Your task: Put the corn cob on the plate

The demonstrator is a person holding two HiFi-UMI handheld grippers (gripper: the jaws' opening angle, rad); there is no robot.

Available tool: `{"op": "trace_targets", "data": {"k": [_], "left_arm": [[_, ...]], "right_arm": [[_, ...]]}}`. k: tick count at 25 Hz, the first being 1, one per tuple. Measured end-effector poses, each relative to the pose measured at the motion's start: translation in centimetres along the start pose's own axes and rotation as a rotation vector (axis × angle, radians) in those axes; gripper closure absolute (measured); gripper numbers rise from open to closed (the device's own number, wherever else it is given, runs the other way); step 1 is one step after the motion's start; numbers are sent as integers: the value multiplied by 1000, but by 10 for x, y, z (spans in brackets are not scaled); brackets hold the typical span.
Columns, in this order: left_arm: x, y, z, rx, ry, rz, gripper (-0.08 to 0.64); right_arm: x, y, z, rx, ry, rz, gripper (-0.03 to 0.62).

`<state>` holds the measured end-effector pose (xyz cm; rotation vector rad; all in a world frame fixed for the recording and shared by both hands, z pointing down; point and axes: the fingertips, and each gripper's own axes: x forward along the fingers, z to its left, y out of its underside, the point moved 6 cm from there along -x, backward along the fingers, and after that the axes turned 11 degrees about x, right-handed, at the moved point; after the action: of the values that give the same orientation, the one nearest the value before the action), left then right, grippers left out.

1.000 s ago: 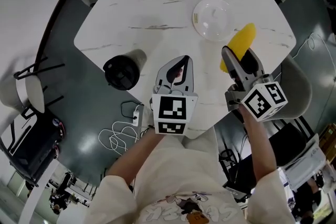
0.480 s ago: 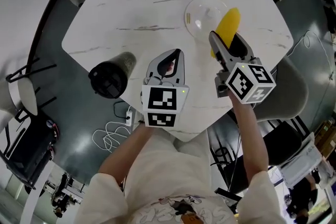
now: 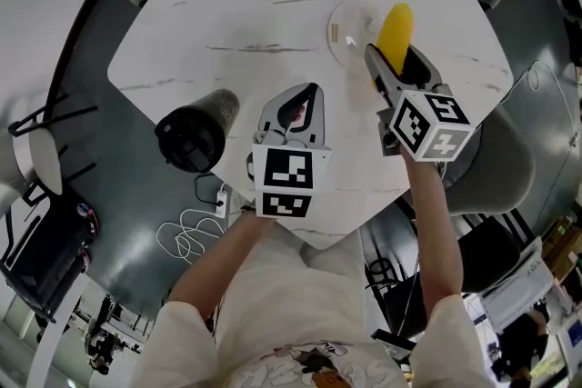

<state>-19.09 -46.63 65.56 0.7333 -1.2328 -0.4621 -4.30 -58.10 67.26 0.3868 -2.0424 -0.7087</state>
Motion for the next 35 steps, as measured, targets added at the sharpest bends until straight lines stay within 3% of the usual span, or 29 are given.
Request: {"op": "trace_targets", "data": {"k": [15,24,35], "left_arm": [[3,11,1,-14,1,18,552],[0,9,-7,-32,2,-2,552],[-24,-16,-15,6,-8,-36,552]], "right_arm": [[35,3,3,-77,74,142,333],[29,-16,9,-95,48,67,333],[-19,-24,27,-60,20,-33,333]]}}
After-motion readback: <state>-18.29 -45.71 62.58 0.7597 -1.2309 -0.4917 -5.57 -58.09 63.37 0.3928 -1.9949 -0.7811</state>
